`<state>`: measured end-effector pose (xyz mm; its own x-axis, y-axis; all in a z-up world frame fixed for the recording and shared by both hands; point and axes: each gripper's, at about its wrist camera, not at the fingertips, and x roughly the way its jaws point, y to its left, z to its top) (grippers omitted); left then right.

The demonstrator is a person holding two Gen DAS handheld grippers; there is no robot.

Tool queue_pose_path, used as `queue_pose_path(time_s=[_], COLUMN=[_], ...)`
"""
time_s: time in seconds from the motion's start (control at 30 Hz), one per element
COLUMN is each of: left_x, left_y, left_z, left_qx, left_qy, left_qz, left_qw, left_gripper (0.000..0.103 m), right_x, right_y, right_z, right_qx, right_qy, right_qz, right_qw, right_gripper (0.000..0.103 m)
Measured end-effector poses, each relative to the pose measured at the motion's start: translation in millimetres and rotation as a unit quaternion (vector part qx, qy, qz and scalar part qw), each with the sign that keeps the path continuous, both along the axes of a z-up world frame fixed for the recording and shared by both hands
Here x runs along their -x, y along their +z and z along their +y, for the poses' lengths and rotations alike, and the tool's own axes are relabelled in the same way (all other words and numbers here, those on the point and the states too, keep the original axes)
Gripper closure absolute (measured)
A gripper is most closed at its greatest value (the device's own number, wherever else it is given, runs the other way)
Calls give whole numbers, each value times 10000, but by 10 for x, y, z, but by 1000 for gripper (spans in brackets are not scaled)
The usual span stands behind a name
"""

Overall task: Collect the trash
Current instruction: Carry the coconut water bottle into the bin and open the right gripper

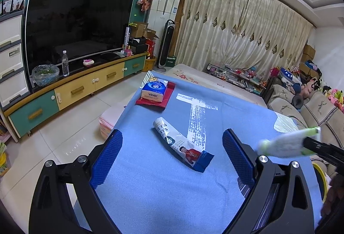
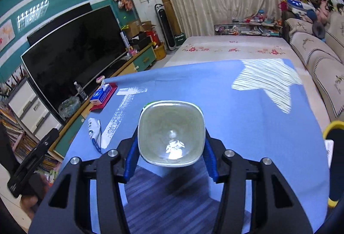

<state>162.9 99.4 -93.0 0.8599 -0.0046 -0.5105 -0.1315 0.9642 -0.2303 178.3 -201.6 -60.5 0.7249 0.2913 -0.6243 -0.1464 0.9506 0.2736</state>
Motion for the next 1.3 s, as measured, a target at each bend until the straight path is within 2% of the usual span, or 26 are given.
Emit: queue_pose_path(time_s=[0.4,0.7,0.87,0.97,1.03,1.17,1.3], left_x=[-90,-223,-270,-269,-284,-346,-462], left_y=[-70,-196,-219,-211,-207,-203,-228], left_z=[-122,-194,-217,-254,-286,-334,-363], left_qx=[-278,-416,-329,-376,-435,-475,-401], left_qy=[-69,-72,-115,-139,-168,-184,-153], left_qz=[117,386,496,524,571,727,928], left_qw=[9995,9984,9982,9978,9973,9961,9948], left_gripper=[10,10,10,10,10,10,10], right_x=[417,584,708,836,932,928,824], right_y=[83,233,340,382,354,124,-184], right_z=[-764,-1282,-1593,-1930,-2237,-2737,-3027], right_qx=[-305,-463,-527,-411,-205,183,262], right_qy=[-450,-868,-1249,-1846,-2456,-3280,-3548], right_qz=[6,-178,-379,-514,-533,-194,216], right_qw=[9985,9950,9900,9806,9677,9443,9343], right_gripper=[54,54,54,54,54,54,52])
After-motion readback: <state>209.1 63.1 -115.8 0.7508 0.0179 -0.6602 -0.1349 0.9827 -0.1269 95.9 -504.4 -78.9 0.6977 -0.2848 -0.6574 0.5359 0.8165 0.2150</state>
